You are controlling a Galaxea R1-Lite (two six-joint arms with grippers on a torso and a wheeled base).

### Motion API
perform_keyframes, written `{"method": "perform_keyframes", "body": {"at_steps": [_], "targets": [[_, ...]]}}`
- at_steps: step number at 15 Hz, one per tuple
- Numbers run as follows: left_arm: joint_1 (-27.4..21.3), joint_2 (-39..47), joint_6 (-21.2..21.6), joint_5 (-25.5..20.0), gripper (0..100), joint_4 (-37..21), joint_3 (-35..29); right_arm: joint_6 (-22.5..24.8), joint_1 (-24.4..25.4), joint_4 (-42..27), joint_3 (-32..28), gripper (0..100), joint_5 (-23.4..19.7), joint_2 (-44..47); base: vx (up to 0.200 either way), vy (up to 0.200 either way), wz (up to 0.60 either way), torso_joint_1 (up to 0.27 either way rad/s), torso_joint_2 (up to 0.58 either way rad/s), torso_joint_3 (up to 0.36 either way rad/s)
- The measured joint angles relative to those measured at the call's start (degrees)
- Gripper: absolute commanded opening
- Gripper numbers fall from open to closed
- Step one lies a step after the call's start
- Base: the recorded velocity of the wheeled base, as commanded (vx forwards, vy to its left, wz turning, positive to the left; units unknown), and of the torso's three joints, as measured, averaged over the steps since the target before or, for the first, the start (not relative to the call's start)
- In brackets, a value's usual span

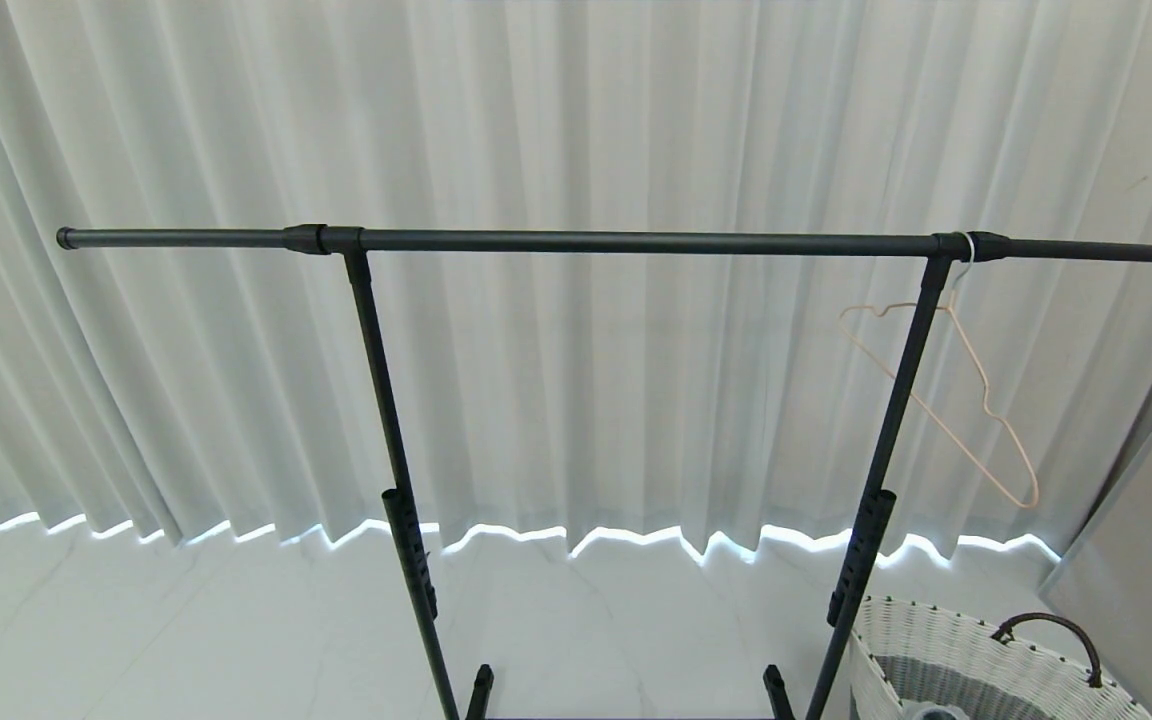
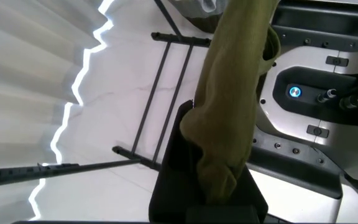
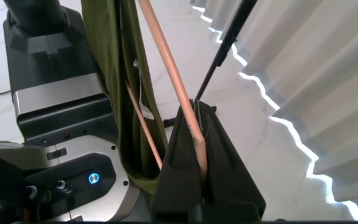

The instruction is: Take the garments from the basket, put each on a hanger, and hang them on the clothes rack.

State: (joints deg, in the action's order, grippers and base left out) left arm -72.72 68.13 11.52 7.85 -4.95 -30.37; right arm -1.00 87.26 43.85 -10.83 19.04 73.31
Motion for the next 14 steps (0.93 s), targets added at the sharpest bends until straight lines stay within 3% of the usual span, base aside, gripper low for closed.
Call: {"method": "perform_keyframes", "body": {"at_steps": [5,8,14], "targets": [[0.12,-0.06,0.0,3.61,0,-0.02,0.22,0.11,-0.27,0.0,0.11,100,0.09,-0.05,0.0,0.0,0.0,0.0,0.0,0.0],[0.12,-0.9,-0.06,9.56,0,0.05,0.68,0.11,-2.67,-0.2,0.33,100,1.32,-0.11,0.0,0.0,0.0,0.0,0.0,0.0],[4.94,-3.22,-0.6,22.15,0,-0.02,3.58,-0.17,-18.02,-0.37,1.88,100,2.99,3.43,0.0,0.0,0.0,0.0,0.0,0.0]]}}
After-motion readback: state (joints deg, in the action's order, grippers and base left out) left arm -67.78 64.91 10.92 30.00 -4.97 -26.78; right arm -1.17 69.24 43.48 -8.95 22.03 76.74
